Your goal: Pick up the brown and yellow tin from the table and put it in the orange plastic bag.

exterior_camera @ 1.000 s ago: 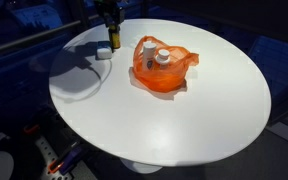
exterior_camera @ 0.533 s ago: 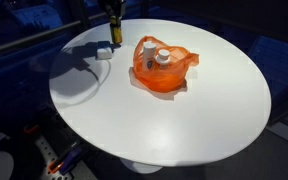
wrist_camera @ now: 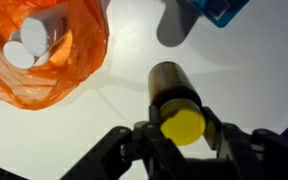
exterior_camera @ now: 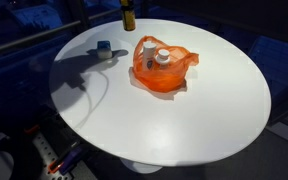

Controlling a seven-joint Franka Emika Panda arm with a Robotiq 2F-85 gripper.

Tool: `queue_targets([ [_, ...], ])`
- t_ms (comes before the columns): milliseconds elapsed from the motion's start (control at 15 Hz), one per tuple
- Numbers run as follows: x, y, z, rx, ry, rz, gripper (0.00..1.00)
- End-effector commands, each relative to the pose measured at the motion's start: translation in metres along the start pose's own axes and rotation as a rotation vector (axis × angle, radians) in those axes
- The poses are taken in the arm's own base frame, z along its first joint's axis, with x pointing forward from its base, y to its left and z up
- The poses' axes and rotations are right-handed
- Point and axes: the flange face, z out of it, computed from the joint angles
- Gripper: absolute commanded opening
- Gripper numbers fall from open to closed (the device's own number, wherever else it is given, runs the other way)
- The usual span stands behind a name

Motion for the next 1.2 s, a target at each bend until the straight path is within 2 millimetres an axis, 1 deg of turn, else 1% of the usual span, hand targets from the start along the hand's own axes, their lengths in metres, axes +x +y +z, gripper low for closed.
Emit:
queue_targets([
  [0,-0.016,0.035,-0.029,-0.037,0.022,0.055,0.19],
  [200,-0.024,0.070,-0.043,-0.053,0.041,0.116,0.19],
  [400,-0.035,0.103,-0.048,-0.064,0.046,0.180,0.19],
  [600,-0.045,0.136,-0.048,-0.074,0.043,0.246,0.19],
  [867,-0.053,0.176,-0.047,-0.083,0.045,0.327,0.19],
  [1133,-0.057,0.209,-0.043,-0.086,0.057,0.386,0.19],
])
